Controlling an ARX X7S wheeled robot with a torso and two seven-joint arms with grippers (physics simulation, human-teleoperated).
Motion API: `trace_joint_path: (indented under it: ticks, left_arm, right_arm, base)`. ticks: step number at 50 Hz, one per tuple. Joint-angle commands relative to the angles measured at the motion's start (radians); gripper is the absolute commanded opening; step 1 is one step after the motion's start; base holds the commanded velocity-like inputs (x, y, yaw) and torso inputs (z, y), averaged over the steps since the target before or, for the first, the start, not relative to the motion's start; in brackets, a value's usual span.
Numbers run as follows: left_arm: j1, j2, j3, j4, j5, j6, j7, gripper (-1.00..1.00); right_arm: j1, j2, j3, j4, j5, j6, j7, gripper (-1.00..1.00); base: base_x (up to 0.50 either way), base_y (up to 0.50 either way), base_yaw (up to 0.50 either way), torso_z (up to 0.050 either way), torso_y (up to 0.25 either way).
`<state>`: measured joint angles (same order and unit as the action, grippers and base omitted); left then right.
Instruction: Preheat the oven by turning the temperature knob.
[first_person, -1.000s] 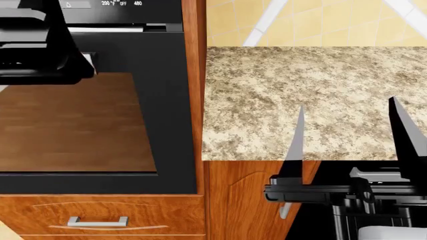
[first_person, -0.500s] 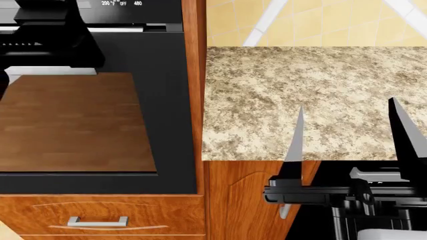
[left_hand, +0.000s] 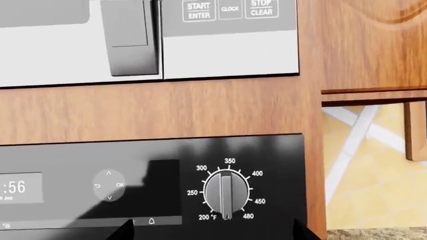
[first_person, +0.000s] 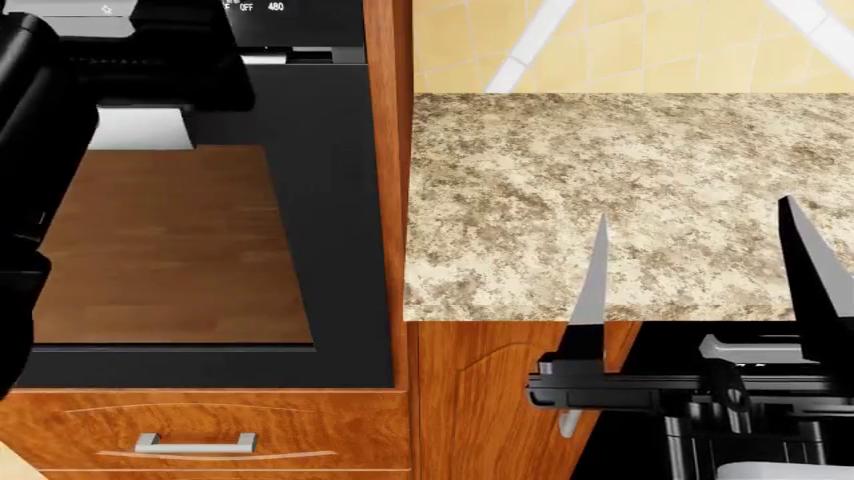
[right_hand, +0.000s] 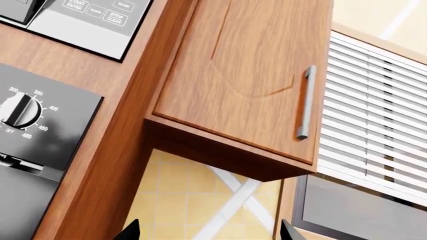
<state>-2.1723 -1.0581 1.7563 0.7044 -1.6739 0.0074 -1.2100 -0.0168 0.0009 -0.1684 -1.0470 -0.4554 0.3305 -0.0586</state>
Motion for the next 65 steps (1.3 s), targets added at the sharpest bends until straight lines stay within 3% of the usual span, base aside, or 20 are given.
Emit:
trace_joint_path:
  ticks: [1,65]
  left_arm:
    - [0.03,0.053,0.0,-0.08,0.003,-0.008,0.035,1.0]
    - [0.103,0.181,-0.022,-0.332,-0.027,-0.055,0.171,1.0]
  right_arm:
    - [0.002,0.0,0.008,0.0,0.007,0.0,-0.002,1.0]
    - [-0.009,0.0,-0.005,0.0,0.002,0.0,-0.003,1.0]
  base:
    - [0.0,0.0,0.0,0.0,0.0]
    - [0.0,0.0,0.0,0.0,0.0]
